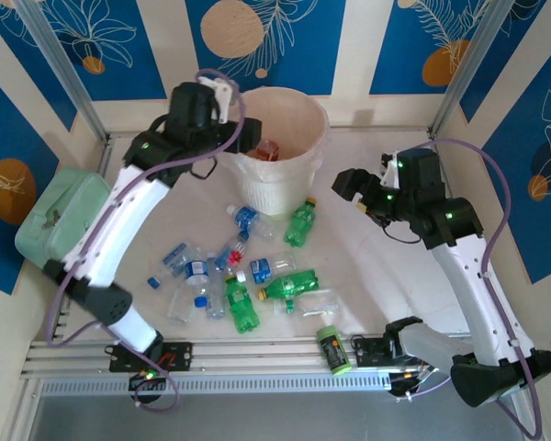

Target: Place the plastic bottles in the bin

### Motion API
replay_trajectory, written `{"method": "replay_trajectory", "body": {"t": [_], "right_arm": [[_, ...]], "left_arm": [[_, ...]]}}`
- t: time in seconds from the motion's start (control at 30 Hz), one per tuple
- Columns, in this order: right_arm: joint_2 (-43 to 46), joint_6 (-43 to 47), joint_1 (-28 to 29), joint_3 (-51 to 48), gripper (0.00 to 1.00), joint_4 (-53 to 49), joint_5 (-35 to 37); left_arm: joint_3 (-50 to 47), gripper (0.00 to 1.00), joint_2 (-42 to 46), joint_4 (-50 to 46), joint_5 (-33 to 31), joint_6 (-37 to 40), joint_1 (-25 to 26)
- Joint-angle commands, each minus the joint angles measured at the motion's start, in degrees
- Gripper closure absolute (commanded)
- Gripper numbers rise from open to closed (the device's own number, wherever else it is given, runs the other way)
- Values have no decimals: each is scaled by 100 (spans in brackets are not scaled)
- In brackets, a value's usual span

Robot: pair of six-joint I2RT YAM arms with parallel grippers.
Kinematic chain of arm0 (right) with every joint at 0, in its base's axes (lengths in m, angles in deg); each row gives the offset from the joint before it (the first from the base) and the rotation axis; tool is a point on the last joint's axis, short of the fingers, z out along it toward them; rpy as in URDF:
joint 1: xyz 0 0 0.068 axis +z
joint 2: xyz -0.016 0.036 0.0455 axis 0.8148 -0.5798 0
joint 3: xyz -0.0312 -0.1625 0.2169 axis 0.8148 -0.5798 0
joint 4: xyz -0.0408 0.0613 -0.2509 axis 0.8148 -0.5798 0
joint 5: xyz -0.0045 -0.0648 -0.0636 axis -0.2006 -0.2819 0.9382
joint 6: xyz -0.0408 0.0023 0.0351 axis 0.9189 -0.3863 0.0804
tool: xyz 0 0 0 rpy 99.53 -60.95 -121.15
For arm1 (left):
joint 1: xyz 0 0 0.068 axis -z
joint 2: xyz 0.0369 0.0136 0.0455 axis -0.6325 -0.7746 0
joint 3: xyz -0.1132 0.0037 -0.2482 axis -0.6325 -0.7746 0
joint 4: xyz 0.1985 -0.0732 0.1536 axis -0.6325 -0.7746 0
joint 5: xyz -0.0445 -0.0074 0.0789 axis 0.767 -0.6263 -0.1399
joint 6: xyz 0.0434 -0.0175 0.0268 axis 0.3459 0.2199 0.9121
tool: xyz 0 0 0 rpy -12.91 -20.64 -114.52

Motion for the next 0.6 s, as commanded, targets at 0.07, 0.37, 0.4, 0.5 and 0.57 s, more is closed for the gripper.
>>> {"method": "replay_trajectory", "body": {"t": [0.07,0.37,0.4,0.5,0.57], "right_arm": [[82,36,453,-248,8,-167,635],[-80,-105,729,-614,9,92,544],[-119,-105,772,-594,9,102,561],[-205,-124,897,-547,10,119,626],[-228,-142,984,-547,10,135,690]], "left_arm": [[-1354,14,1136,302,-99,-578,-53],[-3312,14,2846,-638,-674,-1237,-296],[-3530,14,2989,-783,-669,-1305,-334],[-4062,13,3288,-1157,-723,-1464,-374],[-4342,13,3327,-1428,-666,-1623,-379]]}}
